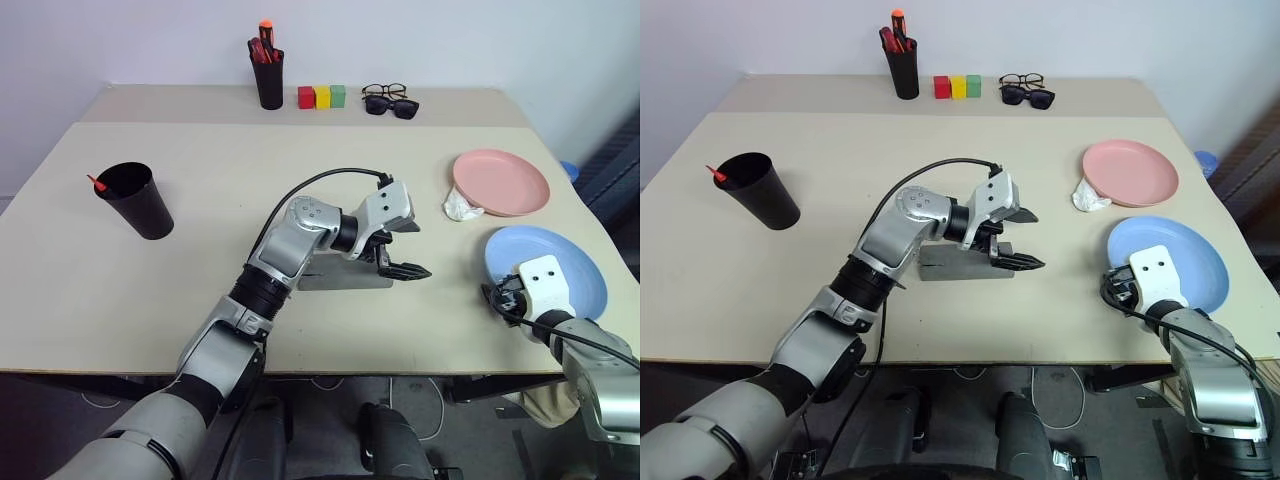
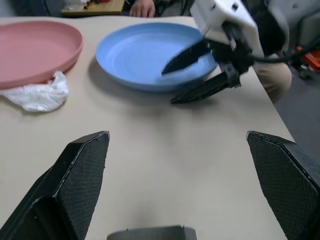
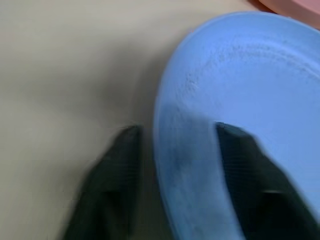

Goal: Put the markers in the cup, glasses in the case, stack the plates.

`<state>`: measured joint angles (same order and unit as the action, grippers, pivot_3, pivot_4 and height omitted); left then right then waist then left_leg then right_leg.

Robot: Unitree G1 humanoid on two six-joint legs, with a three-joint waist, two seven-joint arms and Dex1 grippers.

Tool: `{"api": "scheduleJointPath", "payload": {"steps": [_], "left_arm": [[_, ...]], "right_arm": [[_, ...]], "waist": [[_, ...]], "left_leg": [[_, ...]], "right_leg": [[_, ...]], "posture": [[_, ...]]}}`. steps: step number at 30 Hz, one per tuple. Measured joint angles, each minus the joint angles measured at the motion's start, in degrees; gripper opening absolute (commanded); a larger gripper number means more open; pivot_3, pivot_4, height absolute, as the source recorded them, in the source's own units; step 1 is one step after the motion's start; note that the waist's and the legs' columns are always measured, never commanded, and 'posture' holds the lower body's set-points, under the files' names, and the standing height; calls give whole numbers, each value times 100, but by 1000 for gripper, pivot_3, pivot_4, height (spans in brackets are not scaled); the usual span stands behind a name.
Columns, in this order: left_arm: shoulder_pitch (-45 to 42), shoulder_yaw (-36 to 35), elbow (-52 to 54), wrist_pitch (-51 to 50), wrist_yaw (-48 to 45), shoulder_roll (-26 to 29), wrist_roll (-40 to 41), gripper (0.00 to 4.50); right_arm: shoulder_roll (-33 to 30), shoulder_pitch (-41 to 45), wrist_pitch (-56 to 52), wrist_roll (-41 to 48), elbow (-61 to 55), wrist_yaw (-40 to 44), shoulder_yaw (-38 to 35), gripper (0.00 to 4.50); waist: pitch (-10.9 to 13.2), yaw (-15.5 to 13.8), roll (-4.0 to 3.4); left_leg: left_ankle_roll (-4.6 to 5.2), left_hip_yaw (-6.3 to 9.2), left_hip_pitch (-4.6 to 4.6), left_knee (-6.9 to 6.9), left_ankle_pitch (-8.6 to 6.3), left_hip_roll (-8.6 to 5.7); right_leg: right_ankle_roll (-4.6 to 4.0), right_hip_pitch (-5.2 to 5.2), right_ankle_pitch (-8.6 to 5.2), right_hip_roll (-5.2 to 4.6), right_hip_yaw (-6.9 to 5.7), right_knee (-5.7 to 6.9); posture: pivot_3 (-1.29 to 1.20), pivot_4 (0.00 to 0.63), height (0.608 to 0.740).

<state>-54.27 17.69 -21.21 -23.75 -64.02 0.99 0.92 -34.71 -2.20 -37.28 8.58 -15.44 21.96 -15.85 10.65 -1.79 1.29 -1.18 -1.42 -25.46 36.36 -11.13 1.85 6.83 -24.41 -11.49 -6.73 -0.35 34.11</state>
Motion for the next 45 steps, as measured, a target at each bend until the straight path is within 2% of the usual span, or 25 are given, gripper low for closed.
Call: {"api": "scheduleJointPath", "payload": {"steps": [1,2,14,21,28,34,38,42,45], "left_arm": [[0,13,15,-31,33,2,33,4500],[0,14,16,-65,56,21,54,4500],[114,156,215,-107,256,225,111,4500],[346,163,572,-397,564,116,303,4500],[772,194,1210,-761,895,242,358,4500],[1033,160,1788,-1158,1245,497,398,4500],[1256,84,2221,-1481,1510,770,477,4500],[1418,-44,2484,-1736,1716,974,554,4500],[1449,-118,2642,-1856,1881,1059,604,4500]], "right_arm": [[0,5,2,-2,19,-2,1,194],[-7,31,27,-20,7,-15,-2,87],[-85,223,25,-296,35,-317,-39,87],[-753,1510,348,-462,656,-257,-72,87],[-948,3686,1899,-923,3560,441,1045,87],[-607,5581,3617,-1458,6547,586,1719,87],[-211,6309,4313,-1718,8023,507,1902,1459],[20,6568,4673,-1847,8620,309,1927,3468],[84,6638,4775,-1719,8723,290,1755,3468]], "waist": [[0,-5,0],[0,-11,0],[-1,-34,-3],[2,2,-13],[6,184,-26],[8,293,-34],[10,299,-38],[10,272,-40],[11,262,-40]], "left_leg": [[0,0,0,0,0,0],[0,0,1,0,0,0],[0,0,-2,6,0,-1],[1,1,0,0,0,0],[2,0,5,-3,1,-2],[1,1,10,-20,3,-2],[1,2,11,-19,3,-2],[-3,2,8,-16,5,-3],[-4,2,8,-16,5,-3]], "right_leg": [[0,0,0,0,0,0],[0,1,0,0,0,0],[0,2,0,0,1,0],[1,0,0,2,1,2],[4,2,1,3,4,5],[25,1,8,5,4,5],[28,1,9,6,4,8],[28,1,9,6,5,9],[29,1,9,6,5,9]], "posture": [[0,150,740],[0,150,740],[0,150,740],[0,150,740],[0,150,740],[0,150,740],[0,150,740],[0,150,740],[0,150,740]]}}
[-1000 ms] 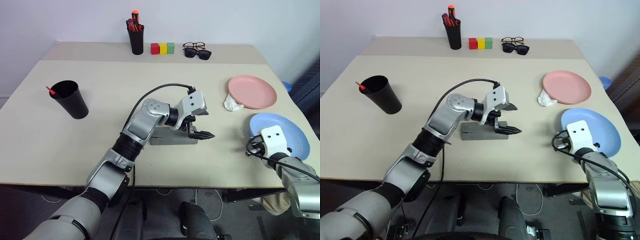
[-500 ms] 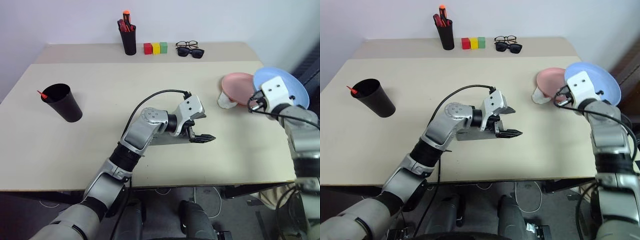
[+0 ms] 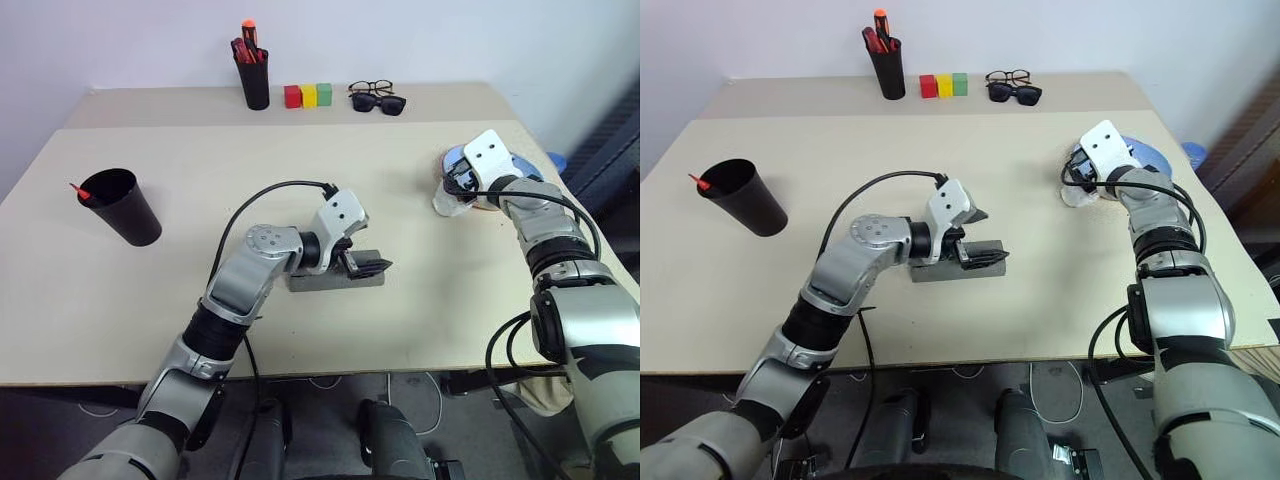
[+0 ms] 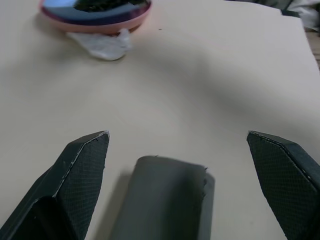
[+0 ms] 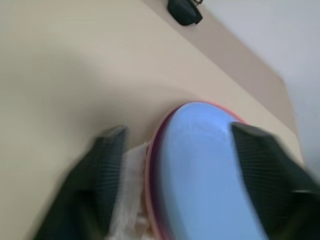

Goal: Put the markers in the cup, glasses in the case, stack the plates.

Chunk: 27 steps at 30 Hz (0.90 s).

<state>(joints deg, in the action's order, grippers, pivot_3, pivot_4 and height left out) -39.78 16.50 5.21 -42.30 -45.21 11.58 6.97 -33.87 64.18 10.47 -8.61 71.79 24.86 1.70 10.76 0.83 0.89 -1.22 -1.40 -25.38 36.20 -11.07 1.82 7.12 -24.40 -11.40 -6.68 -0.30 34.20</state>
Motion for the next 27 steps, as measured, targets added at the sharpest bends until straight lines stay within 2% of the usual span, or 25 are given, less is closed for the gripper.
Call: {"api": "scheduleJointPath", "payload": {"steps": [4,10,15,23,25,27], "left_arm": [[109,-78,102,-26,169,92,111,4500],[201,-375,238,-42,250,179,398,4500],[309,-486,257,11,247,314,623,4500],[310,-502,293,59,300,367,775,4500],[312,-503,319,59,318,377,815,4500],[319,-505,402,59,358,408,844,4500]], "right_arm": [[127,-48,-74,537,-133,544,-444,3468],[253,-827,-443,957,-831,1049,-662,3468],[292,-1495,-682,1075,-1107,960,-721,3468],[361,-1391,-671,1031,-752,525,-749,3468],[393,-1329,-643,990,-612,430,-748,2954],[433,-1233,-627,973,-459,322,-749,2102]], "waist": [[0,23,0],[-1,9,-1],[-1,15,-1],[0,33,-2],[0,32,-2],[0,33,-2]], "left_leg": [[0,1,4,-2,0,1],[-1,1,3,2,0,0],[-2,1,3,2,1,0],[-4,1,7,1,2,1],[-4,1,7,1,3,1],[-4,1,6,1,3,1]], "right_leg": [[3,0,2,1,0,4],[4,1,2,1,0,7],[4,2,3,1,0,7],[5,2,3,2,1,9],[5,2,3,2,1,9],[5,2,3,2,1,8]], "posture": [[0,150,740],[0,150,740],[0,150,740],[0,150,740],[0,150,740],[0,150,740]]}}
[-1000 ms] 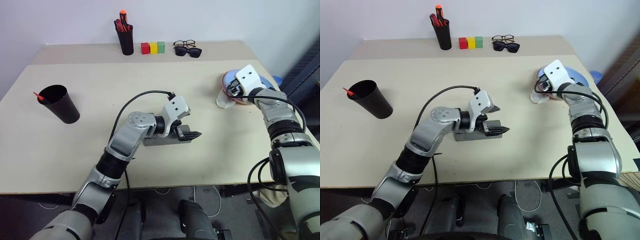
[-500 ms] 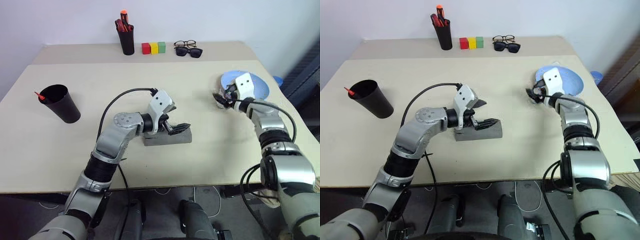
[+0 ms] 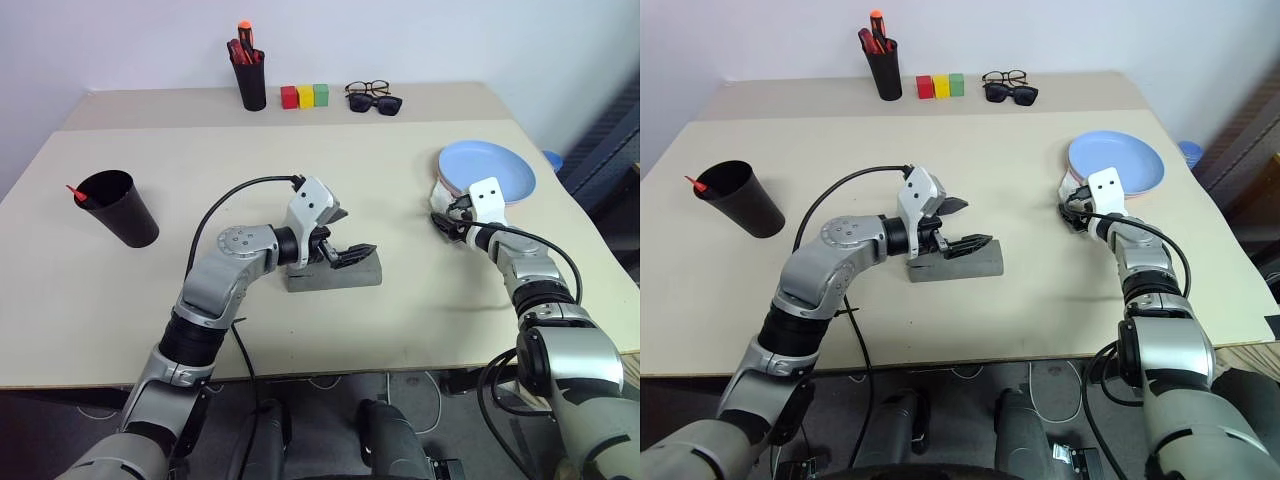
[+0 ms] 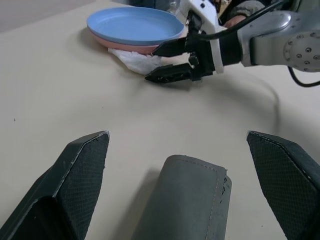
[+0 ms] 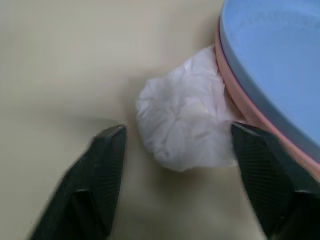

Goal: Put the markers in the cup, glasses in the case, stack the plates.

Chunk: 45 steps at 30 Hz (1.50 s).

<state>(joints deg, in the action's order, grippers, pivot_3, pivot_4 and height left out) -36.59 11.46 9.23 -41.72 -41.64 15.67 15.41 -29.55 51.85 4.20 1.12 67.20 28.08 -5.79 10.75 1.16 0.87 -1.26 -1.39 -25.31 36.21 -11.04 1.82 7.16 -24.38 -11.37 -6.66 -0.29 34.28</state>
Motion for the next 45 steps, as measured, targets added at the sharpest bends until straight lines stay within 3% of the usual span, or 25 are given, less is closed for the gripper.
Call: {"api": "scheduleJointPath", "payload": {"steps": [4,10,17,21,24,27,33,37,41,45], "left_arm": [[9,-1,43,-2,71,22,29,4500],[98,2,69,-16,141,59,43,4500],[102,14,104,-13,180,35,129,4500],[101,18,98,4,188,-5,137,4500],[101,24,95,19,235,-42,138,4500],[102,14,85,103,348,-78,129,4500],[244,-102,-29,564,923,-350,-53,4500],[574,-162,-86,1111,1219,-348,-274,4500],[1316,-315,-73,1728,1285,-84,-407,4500],[2098,-868,18,2318,1309,153,-371,4500]], "right_arm": [[76,90,24,-33,101,-80,0,30],[117,89,74,63,20,207,-47,30],[154,21,-101,981,-1095,1564,-472,30],[-33,344,153,946,-830,920,-619,30],[-406,721,357,715,-331,264,-642,1013],[-626,845,520,544,29,-19,-634,2453],[-694,842,837,422,289,149,-603,2453],[-795,444,877,694,-334,917,-710,2453],[-885,-1405,-33,1461,-2747,1950,-843,2453],[-1178,-3439,-1370,2108,-5145,2162,-1149,2453]], "waist": [[0,-2,0],[0,-1,0],[0,-9,-1],[0,-38,-1],[0,-43,-1],[0,-22,0],[2,10,-7],[1,-27,-7],[-2,-93,-8],[-7,-118,-21]], "left_leg": [[0,0,0,0,0,0],[0,0,0,0,0,0],[0,0,0,1,0,0],[-1,0,-2,3,0,-1],[-1,0,-3,1,0,-1],[-1,0,-1,-2,0,-1],[0,-1,1,-2,0,0],[0,0,0,-1,0,0],[0,3,-2,-1,0,-1],[-1,-1,-1,4,-1,0]], "right_leg": [[0,0,0,0,0,0],[1,0,0,0,1,1],[5,1,2,1,0,2],[3,1,2,0,1,-1],[1,1,0,0,1,-5],[2,1,1,0,1,-6],[3,1,2,0,2,-3],[4,5,2,0,2,-6],[5,7,2,-1,2,-5],[-15,4,-8,-4,2,-5]], "posture": [[0,150,740],[0,150,740],[0,150,740],[0,150,740],[0,150,740],[0,150,740],[0,150,740],[0,150,740],[0,150,740],[0,150,740]]}}
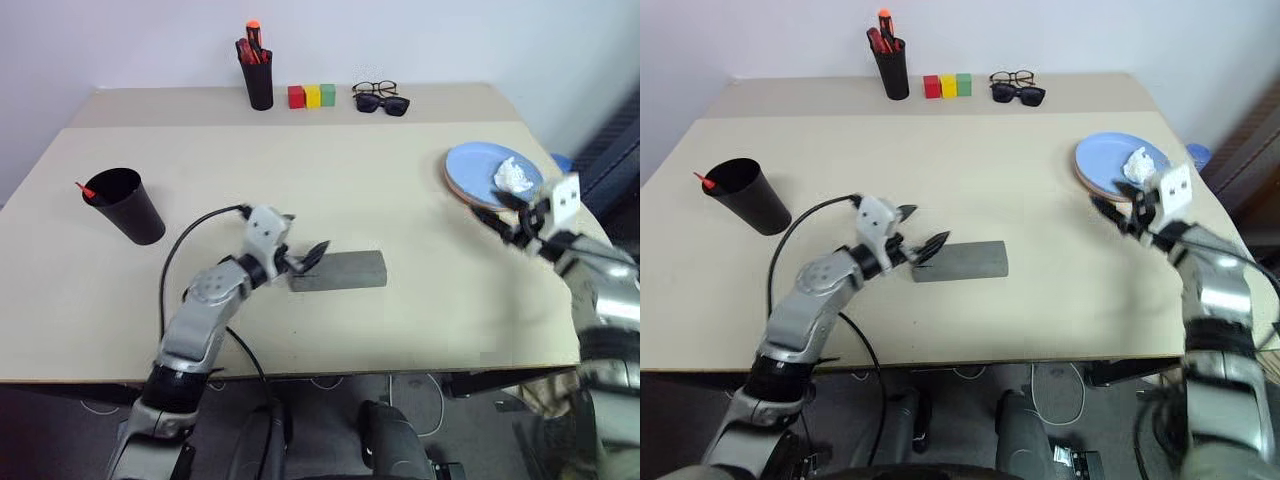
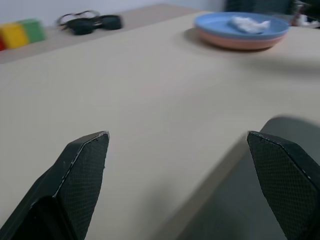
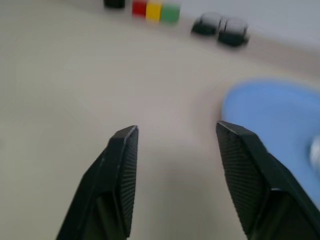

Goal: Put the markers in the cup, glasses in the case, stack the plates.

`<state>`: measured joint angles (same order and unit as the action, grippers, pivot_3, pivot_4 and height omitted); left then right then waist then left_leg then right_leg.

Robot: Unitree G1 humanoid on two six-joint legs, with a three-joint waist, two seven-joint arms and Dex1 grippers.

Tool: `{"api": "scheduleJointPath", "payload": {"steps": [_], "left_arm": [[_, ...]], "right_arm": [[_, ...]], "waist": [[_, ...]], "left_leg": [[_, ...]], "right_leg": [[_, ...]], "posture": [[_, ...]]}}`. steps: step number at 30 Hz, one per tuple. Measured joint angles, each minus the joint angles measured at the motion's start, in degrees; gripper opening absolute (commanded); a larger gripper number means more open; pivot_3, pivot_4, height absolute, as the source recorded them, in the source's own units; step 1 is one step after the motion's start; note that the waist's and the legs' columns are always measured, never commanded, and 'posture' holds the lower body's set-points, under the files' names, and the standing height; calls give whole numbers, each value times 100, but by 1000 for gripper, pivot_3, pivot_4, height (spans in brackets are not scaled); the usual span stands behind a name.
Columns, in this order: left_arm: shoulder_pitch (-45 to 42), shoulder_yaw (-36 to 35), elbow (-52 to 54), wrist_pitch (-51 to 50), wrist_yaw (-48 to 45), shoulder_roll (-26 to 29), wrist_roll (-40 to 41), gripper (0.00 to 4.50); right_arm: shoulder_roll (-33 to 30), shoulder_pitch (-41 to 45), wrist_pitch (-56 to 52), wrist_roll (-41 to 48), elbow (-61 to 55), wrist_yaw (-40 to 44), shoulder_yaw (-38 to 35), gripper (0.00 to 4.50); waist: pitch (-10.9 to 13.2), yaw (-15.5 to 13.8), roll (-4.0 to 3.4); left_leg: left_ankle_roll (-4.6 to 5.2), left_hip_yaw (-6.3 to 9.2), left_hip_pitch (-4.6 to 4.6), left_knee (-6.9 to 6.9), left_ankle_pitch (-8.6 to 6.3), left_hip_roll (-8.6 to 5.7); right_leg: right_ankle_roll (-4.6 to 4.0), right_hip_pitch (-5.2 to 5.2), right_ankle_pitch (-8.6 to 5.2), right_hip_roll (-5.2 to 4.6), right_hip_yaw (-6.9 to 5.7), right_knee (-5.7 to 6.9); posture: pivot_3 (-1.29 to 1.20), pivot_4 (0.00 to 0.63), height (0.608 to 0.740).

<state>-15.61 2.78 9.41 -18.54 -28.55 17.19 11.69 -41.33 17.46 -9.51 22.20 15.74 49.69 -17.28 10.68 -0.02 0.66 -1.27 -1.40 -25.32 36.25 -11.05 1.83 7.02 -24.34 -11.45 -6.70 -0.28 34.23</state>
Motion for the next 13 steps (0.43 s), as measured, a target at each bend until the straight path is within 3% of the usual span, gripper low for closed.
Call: {"api": "scheduleJointPath", "payload": {"steps": [2,6,10,13], "left_arm": [[526,-340,193,412,-8,83,45,4500],[1215,-717,463,859,-88,234,166,4500],[1759,-982,778,928,-306,445,431,4500],[1783,-1029,905,878,-370,471,571,4500]], "right_arm": [[-79,-955,-551,338,-1171,-63,-385,2453],[-113,-1959,-1182,789,-2479,-265,-1054,2453],[-44,-2863,-1417,840,-3203,-520,-1518,2453],[28,-3084,-1488,847,-3441,-648,-1541,2453]], "waist": [[-4,13,-5],[-9,56,-3],[-19,42,7],[-19,53,6]], "left_leg": [[-1,-2,6,-2,-1,3],[-3,-3,12,9,-2,6],[-5,-4,8,3,-3,6],[-5,-4,7,7,-4,6]], "right_leg": [[-5,1,-1,-1,0,0],[-16,8,5,0,0,-2],[-18,8,3,-3,0,-14],[-18,7,3,-3,0,-14]], "posture": [[0,150,740],[0,150,740],[0,150,740],[0,150,740]]}}
